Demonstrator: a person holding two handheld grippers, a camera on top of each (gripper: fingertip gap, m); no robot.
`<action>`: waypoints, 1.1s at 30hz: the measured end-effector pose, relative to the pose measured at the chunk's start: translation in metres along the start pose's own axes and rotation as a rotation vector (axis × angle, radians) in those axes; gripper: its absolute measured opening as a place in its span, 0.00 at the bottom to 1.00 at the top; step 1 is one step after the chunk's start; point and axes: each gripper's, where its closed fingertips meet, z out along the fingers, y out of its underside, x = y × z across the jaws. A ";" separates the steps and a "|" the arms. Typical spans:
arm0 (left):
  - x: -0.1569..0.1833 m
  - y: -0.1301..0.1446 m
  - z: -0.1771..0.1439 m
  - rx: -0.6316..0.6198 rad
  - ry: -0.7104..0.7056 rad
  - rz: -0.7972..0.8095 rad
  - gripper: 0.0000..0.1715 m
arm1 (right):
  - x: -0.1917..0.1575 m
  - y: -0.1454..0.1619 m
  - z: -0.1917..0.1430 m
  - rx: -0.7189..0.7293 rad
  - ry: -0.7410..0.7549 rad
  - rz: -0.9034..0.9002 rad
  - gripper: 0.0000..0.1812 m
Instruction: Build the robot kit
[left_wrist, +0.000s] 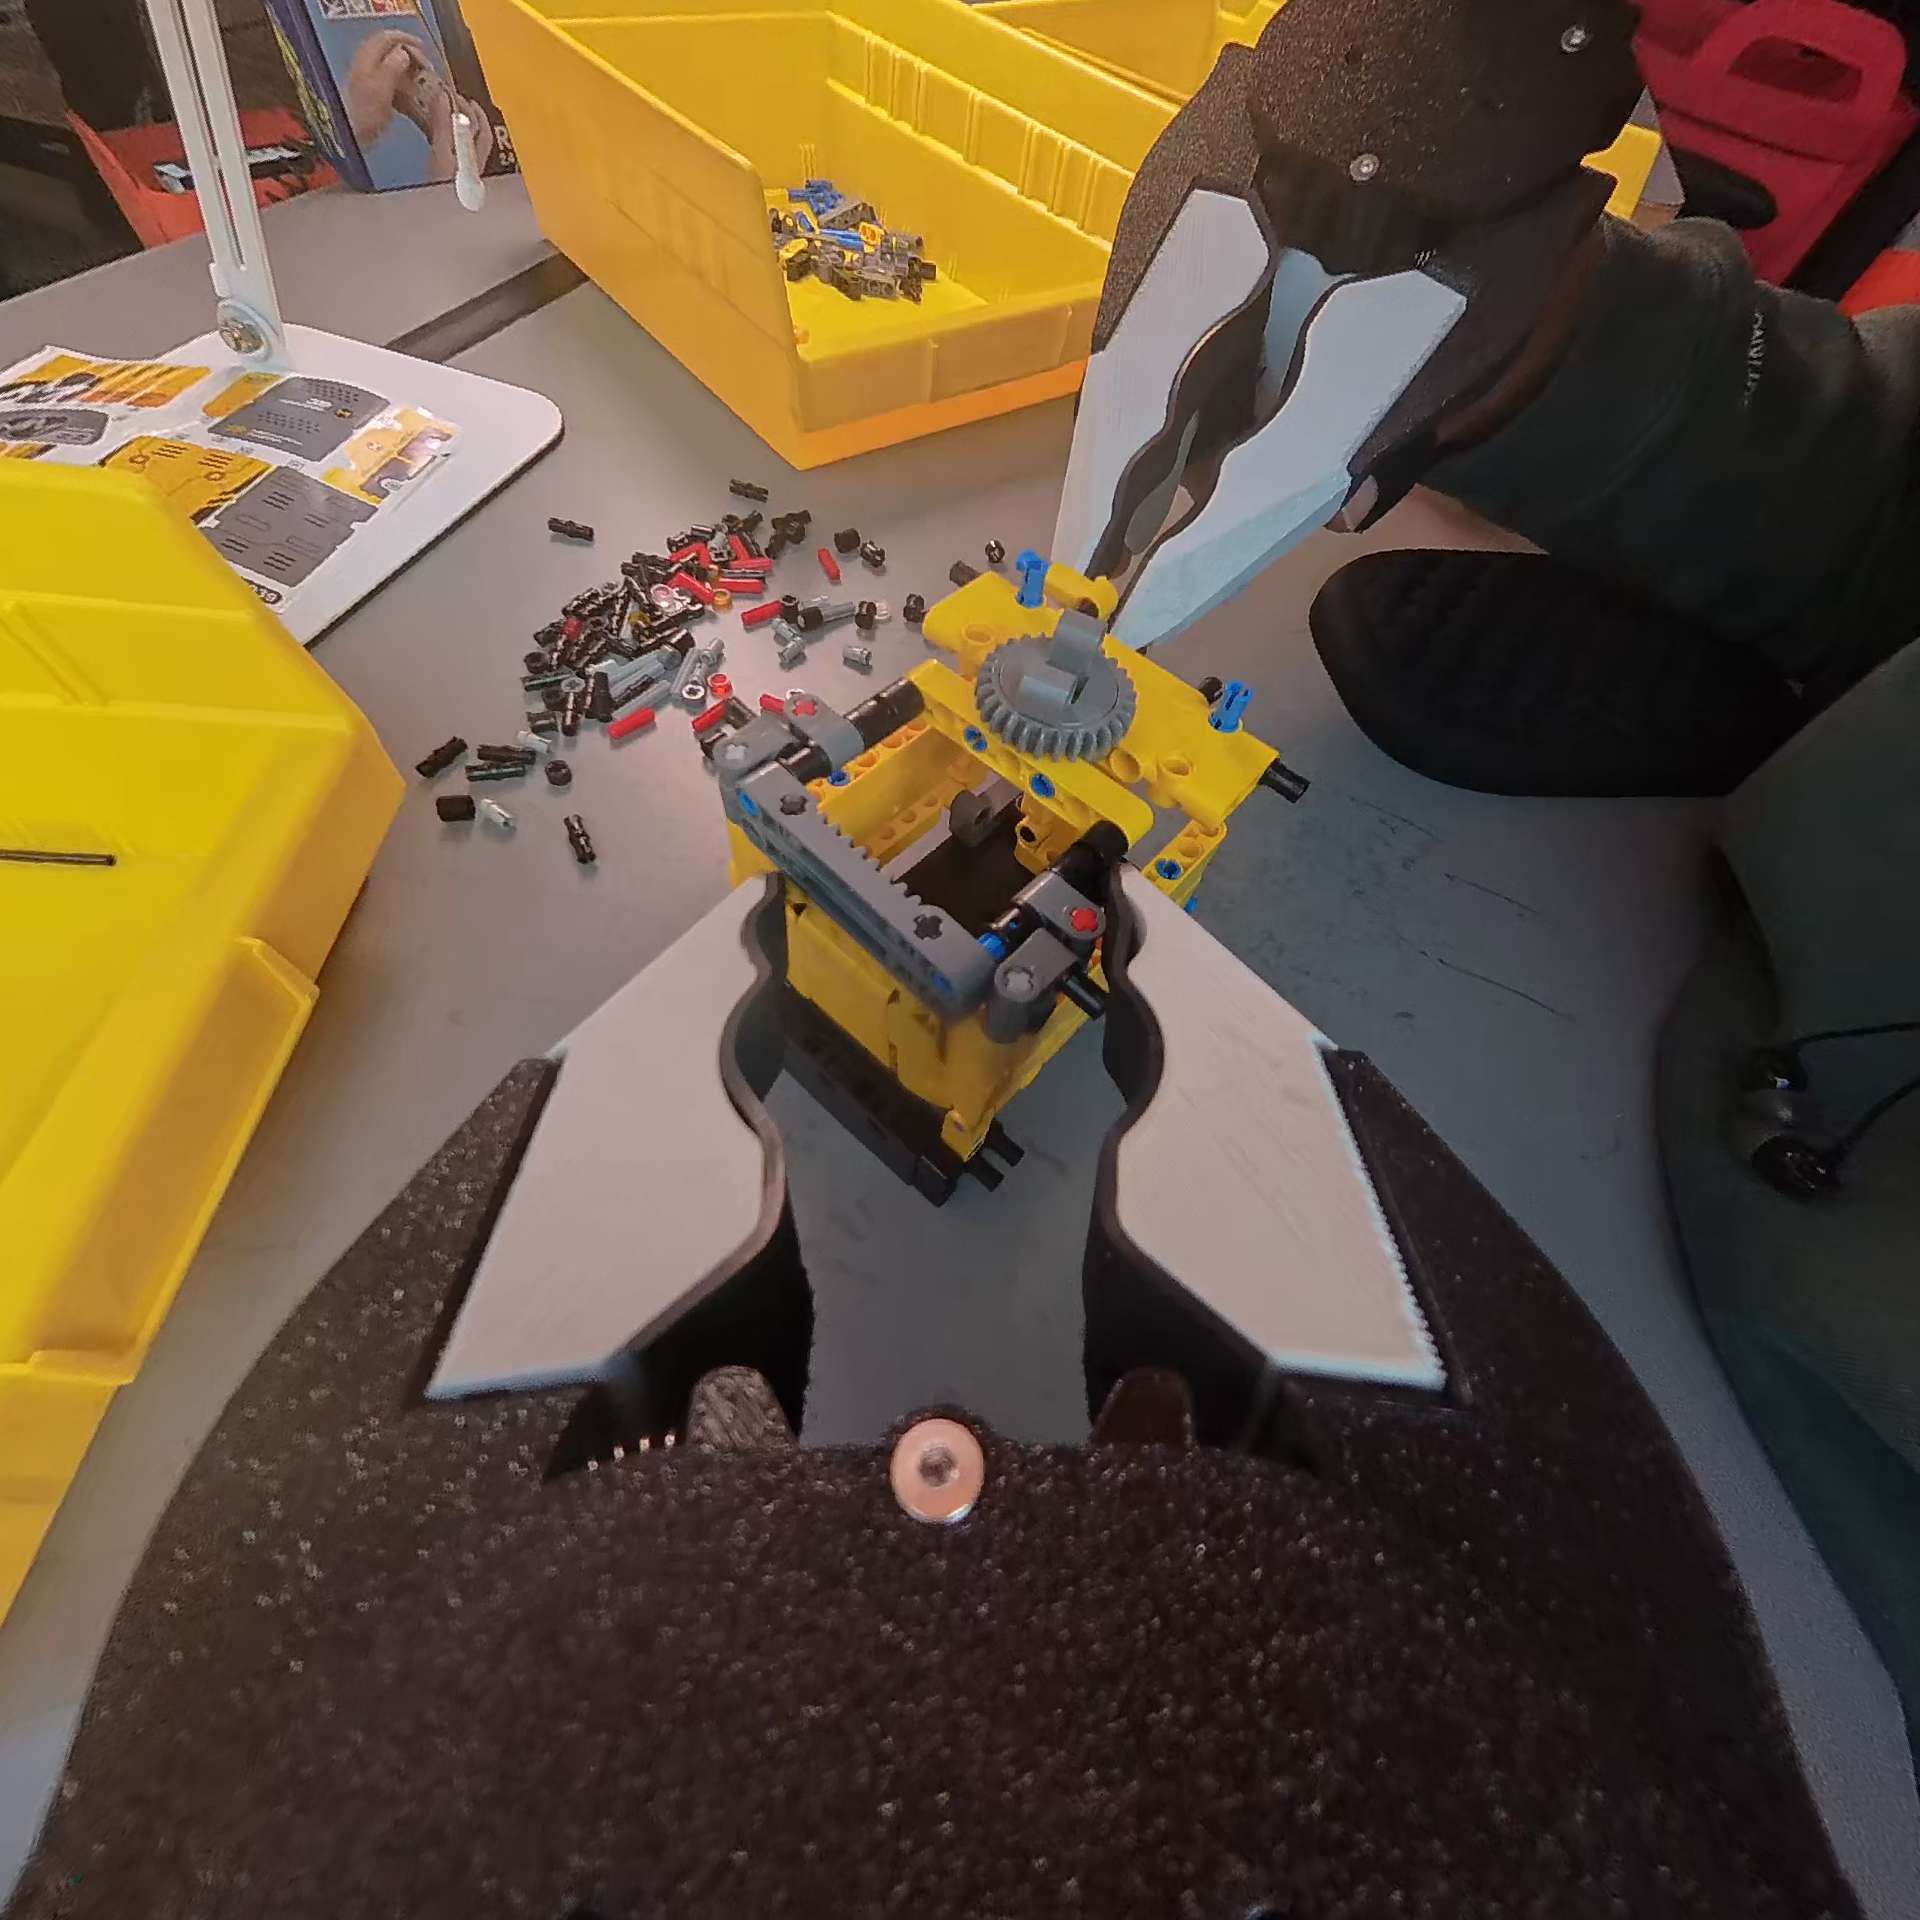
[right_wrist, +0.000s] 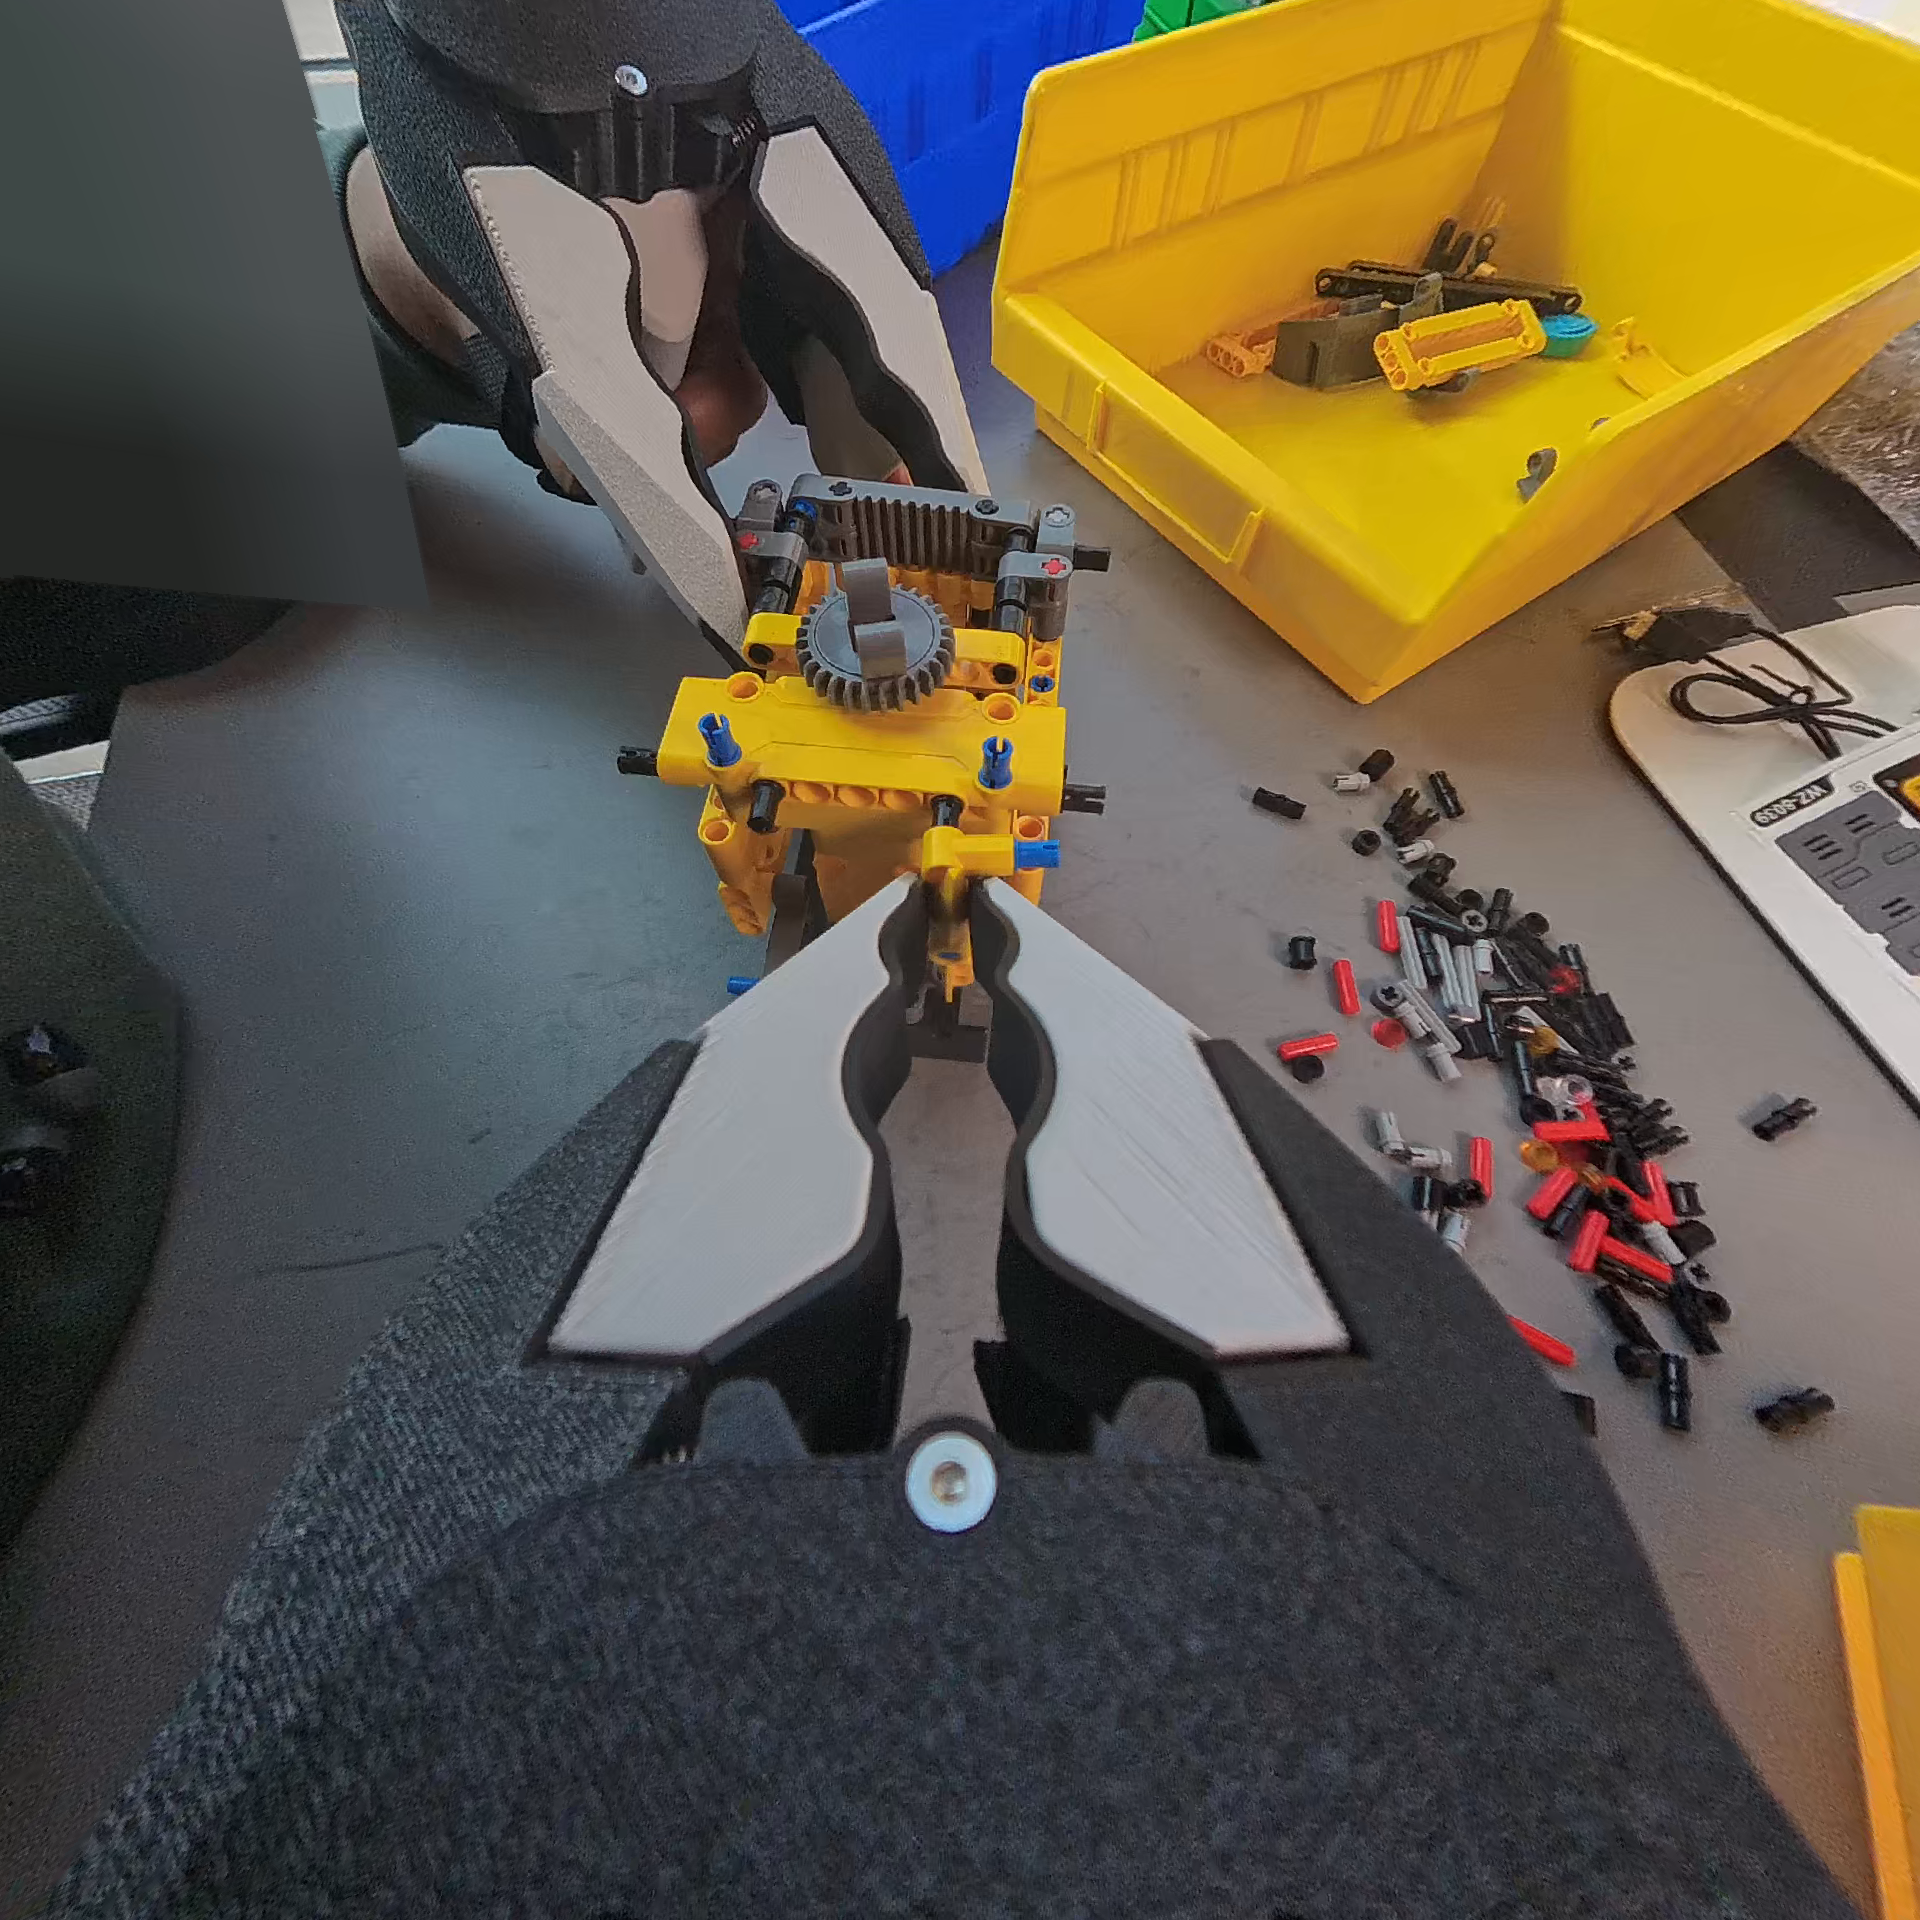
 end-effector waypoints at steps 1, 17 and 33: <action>0.000 0.000 0.000 -0.004 -0.004 0.003 0.35 | 0.000 0.000 0.000 -0.007 0.005 -0.005 0.03; 0.005 0.002 0.005 -0.095 -0.158 0.081 0.33 | 0.003 -0.002 0.000 -0.154 0.105 -0.005 0.03; -0.020 0.003 -0.004 0.069 -0.005 0.105 0.30 | 0.005 0.010 -0.024 0.018 -0.013 0.018 0.13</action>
